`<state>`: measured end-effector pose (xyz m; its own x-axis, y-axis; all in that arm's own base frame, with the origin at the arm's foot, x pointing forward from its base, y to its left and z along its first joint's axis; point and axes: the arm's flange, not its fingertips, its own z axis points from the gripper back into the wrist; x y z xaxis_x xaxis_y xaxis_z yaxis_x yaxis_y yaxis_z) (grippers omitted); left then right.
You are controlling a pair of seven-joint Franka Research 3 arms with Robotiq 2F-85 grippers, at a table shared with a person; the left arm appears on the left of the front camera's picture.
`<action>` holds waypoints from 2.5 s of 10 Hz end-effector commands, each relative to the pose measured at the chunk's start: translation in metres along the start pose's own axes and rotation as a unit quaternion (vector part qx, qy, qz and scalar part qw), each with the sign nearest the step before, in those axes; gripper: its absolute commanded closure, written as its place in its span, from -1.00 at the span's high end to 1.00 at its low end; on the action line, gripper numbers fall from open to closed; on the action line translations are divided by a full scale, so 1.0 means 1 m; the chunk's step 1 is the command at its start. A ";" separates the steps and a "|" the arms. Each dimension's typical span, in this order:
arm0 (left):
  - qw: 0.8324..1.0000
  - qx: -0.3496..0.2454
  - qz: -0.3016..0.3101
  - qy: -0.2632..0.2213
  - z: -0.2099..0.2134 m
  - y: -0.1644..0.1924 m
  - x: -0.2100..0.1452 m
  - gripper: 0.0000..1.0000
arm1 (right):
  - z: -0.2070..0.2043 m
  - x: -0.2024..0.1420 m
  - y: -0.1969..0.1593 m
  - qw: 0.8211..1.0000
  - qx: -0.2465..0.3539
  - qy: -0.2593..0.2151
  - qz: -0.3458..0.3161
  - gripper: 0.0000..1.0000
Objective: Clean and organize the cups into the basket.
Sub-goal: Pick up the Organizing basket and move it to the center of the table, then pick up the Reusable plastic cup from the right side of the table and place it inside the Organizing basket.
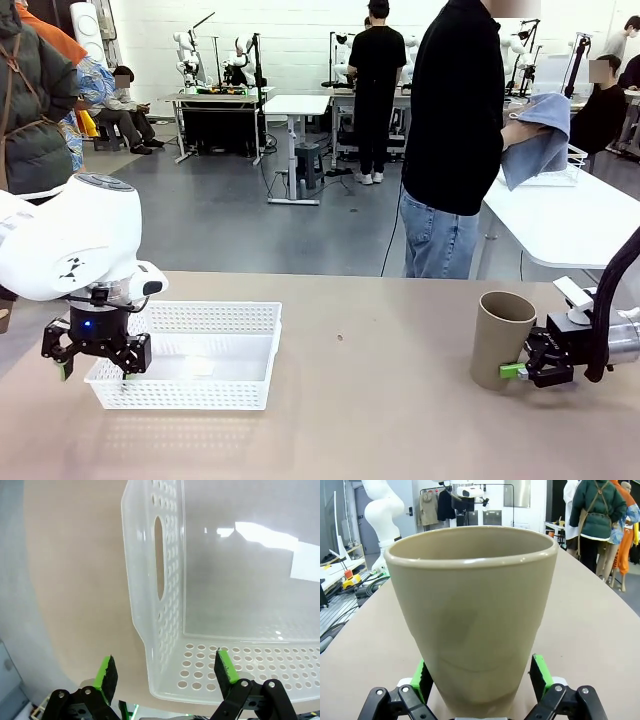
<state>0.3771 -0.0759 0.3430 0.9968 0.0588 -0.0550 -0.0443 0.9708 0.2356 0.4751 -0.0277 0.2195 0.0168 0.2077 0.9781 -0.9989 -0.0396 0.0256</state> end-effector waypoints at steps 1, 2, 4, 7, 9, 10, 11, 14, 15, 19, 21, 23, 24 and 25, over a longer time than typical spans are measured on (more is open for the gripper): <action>0.999 -0.033 0.029 0.018 -0.010 0.006 -0.006 1.00 | -0.008 -0.002 -0.002 1.000 0.003 -0.002 0.008 1.00; 0.997 -0.056 0.037 0.023 -0.010 0.009 -0.004 1.00 | -0.010 -0.001 -0.002 1.000 0.005 -0.005 0.008 1.00; 0.995 -0.088 0.042 0.033 -0.015 0.014 -0.001 1.00 | -0.016 0.000 -0.002 1.000 0.010 -0.007 0.008 1.00; 0.993 -0.098 0.056 0.018 -0.018 0.022 0.001 1.00 | -0.018 0.002 -0.002 1.000 0.013 -0.013 0.010 1.00; 0.992 -0.109 0.053 0.018 -0.017 0.022 0.002 1.00 | -0.019 0.002 -0.001 1.000 0.019 -0.020 0.012 1.00; 0.992 -0.113 0.053 0.014 -0.017 0.022 0.002 1.00 | -0.020 0.002 -0.001 1.000 0.020 -0.021 0.011 1.00; 0.992 -0.116 0.052 0.012 -0.017 0.021 0.002 1.00 | -0.020 0.003 -0.001 0.999 0.025 -0.025 0.014 0.40; 0.991 -0.128 0.044 0.008 -0.016 0.023 0.002 -0.20 | -0.019 0.002 -0.002 0.999 0.027 -0.021 0.013 -1.00; 0.991 -0.128 0.044 0.008 -0.017 0.024 0.002 -1.00 | -0.019 0.002 -0.001 0.999 0.027 -0.020 0.013 -1.00; 0.991 -0.123 0.044 0.015 -0.018 0.025 0.002 -1.00 | -0.018 0.001 -0.001 0.999 0.026 -0.019 0.009 -1.00; 0.992 -0.120 0.043 0.020 -0.020 0.025 0.003 -1.00 | -0.017 0.001 -0.001 1.000 0.024 -0.018 0.007 -1.00; 0.992 -0.120 0.043 0.019 -0.021 0.026 0.003 -1.00 | -0.016 0.000 -0.001 1.000 0.024 -0.018 0.006 -1.00; 0.992 -0.121 0.041 0.018 -0.021 0.026 0.003 -1.00 | -0.016 0.000 -0.001 1.000 0.023 -0.018 0.006 -0.58; 0.992 -0.121 0.041 0.018 -0.022 0.026 0.003 -1.00 | -0.015 0.000 0.000 1.000 0.023 -0.018 0.006 -0.58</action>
<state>0.3899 -0.0522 0.3367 0.9858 0.1504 -0.0748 -0.1492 0.9886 0.0209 0.4735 -0.0108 0.2203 0.0159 0.1768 0.9841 -0.9961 -0.0825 0.0309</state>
